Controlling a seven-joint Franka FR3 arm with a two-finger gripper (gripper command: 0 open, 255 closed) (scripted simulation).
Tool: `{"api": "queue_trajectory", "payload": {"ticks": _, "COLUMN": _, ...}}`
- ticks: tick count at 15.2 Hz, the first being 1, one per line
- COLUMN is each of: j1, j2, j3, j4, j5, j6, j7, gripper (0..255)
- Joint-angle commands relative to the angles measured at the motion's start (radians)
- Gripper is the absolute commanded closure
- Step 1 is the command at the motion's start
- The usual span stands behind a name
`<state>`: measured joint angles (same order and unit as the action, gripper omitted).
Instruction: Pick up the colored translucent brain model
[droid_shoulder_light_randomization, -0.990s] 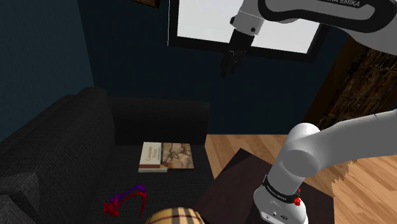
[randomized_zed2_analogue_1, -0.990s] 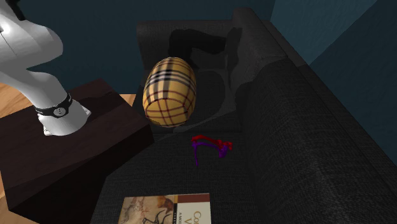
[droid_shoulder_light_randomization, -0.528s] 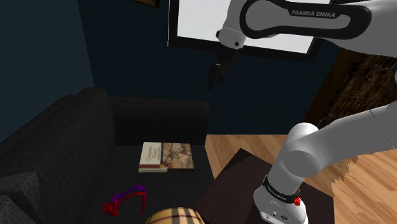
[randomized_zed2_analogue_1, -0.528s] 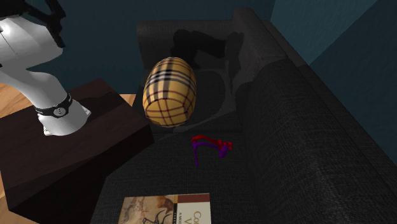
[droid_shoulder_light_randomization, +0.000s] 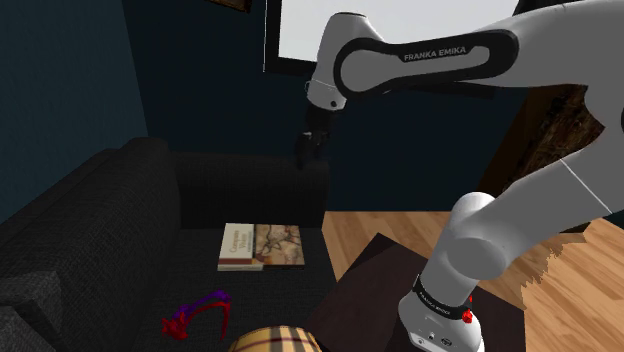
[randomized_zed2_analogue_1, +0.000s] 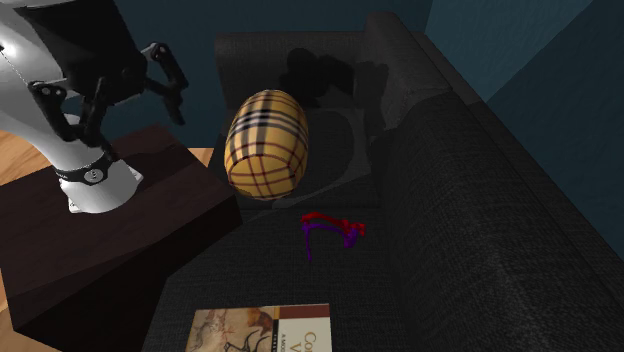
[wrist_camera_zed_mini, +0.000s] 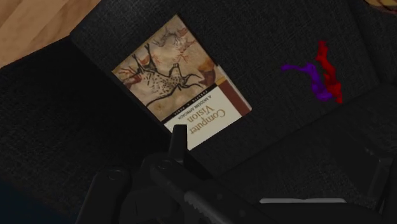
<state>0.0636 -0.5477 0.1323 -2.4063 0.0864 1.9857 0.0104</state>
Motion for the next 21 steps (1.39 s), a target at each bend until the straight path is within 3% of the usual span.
{"api": "queue_trajectory", "payload": {"ticks": 1, "j1": 0.011, "j2": 0.054, "j3": 0.018, "j4": -0.007, "j5": 0.012, "j6": 0.055, "j7": 0.009, "gripper": 0}}
{"api": "queue_trajectory", "payload": {"ticks": 11, "j1": 0.058, "j2": 0.369, "j3": 0.103, "j4": 0.030, "j5": 0.037, "j6": 0.298, "j7": 0.056, "gripper": 0}}
{"api": "queue_trajectory", "payload": {"ticks": 21, "j1": 0.115, "j2": 0.729, "j3": 0.159, "j4": 0.177, "j5": -0.016, "j6": 0.475, "j7": 0.129, "gripper": 0}}
